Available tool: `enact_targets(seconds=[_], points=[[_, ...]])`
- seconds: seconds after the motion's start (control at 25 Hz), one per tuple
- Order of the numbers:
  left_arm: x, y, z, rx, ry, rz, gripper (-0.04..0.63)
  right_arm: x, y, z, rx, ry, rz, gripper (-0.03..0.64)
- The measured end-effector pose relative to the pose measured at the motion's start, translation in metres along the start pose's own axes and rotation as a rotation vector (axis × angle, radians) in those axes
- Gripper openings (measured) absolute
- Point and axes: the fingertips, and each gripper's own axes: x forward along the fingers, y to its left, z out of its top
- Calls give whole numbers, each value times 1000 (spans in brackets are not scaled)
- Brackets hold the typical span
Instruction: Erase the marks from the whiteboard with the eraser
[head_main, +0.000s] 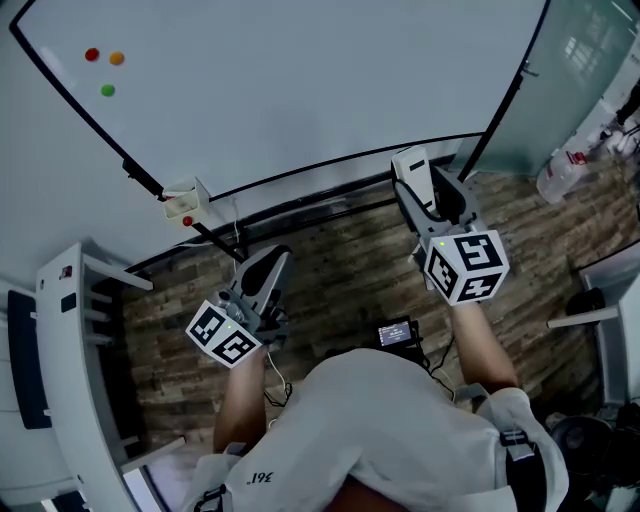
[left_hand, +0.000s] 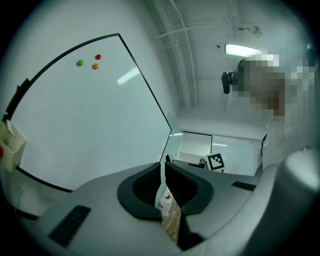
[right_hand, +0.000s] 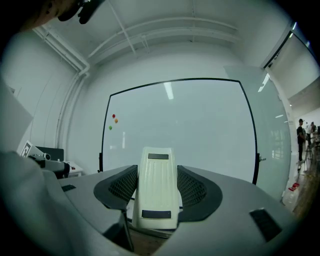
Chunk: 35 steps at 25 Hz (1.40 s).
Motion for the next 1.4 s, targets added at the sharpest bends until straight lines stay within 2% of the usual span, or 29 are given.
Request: enact_targets(seconds=[0.52,1.4], points=[[34,-14,-35,-51,30,27,32,0,-30,-35,19,80,49,259],[59,-20,-48,-56,44,28,32,-5,-54,-56,1,117,45,258]])
